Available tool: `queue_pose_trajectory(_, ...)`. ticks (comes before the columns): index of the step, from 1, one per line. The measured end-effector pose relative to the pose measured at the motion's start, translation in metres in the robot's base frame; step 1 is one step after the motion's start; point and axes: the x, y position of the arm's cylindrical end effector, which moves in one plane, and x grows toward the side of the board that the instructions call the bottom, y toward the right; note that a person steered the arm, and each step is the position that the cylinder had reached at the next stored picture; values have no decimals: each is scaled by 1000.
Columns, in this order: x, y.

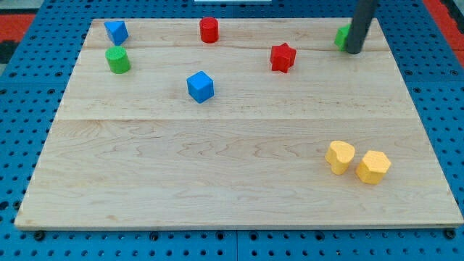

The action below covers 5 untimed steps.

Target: Push the green star towards the red star

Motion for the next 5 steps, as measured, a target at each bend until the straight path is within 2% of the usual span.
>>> queue_pose_trajectory(1,-26,7)
queue_pose_trajectory(2,-32,7)
queue_pose_trajectory(3,-37,51)
queue_pose_trajectory(4,-71,48)
queue_pose_trajectory(5,-68,-6)
